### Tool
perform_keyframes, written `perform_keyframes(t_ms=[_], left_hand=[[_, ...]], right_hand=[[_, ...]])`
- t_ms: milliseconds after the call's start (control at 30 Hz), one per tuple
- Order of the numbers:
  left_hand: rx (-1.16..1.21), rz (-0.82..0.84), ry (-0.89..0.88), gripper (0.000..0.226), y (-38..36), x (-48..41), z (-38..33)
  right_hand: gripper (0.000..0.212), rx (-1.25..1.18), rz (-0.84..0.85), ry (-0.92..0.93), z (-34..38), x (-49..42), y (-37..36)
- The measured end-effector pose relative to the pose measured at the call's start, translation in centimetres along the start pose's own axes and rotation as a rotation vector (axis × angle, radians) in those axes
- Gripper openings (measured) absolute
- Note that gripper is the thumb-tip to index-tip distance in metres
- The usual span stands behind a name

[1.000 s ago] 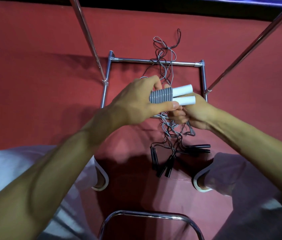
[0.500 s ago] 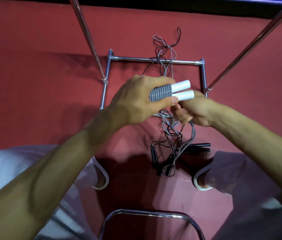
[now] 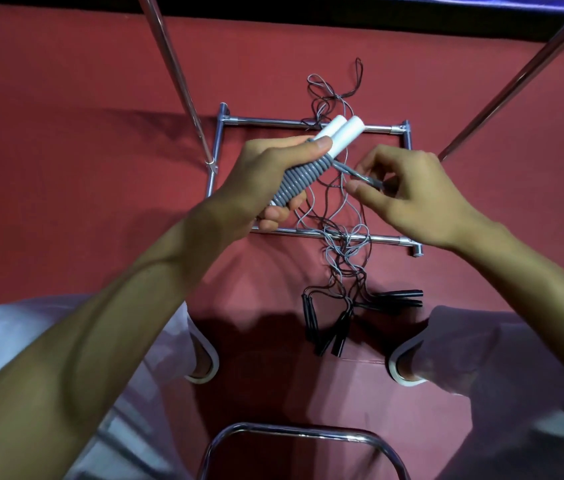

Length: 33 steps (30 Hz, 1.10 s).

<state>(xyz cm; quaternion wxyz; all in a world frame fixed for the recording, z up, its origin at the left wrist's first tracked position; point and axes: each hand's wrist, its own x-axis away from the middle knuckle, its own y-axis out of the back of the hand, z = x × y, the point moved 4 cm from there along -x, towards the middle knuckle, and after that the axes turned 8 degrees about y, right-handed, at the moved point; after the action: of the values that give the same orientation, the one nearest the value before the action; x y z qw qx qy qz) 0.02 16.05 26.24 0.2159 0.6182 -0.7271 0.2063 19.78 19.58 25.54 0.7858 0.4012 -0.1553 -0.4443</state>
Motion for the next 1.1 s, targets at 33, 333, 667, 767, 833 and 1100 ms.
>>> perform_keyframes(t_ms=[33,333,667,767,833,1100], left_hand=[[0.012,0.007,0.024,0.023,0.1,0.1,-0.1],[0.208,0.135,0.165,0.035,0.7,-0.2,-0.2],[0.027,-0.068,0.014,0.023,0.9,0.3,-0.4],[0.032,-0.086,0.038,0.027,1.0,0.3,-0.4],[0.037,-0.095,0.069,0.037,1.2,0.2,-0.3],[0.047,-0.114,0.063,0.033,1.3,-0.3,0.0]], right_hand=[[0.015,0.026,-0.016,0.049,0.2,0.1,0.3],[0.009,0.033,-0.207,0.246,1.3,0.5,1.5],[0.015,-0.84,-0.061,-0.357,-1.0,-0.7,-0.4],[0.01,-0.341,-0.175,-0.003,0.1,-0.6,0.5],[0.014,-0.022,-0.204,0.135,0.5,-0.2,0.5],[0.029,-0.225,-0.042,-0.083,0.2,-0.5,0.3]])
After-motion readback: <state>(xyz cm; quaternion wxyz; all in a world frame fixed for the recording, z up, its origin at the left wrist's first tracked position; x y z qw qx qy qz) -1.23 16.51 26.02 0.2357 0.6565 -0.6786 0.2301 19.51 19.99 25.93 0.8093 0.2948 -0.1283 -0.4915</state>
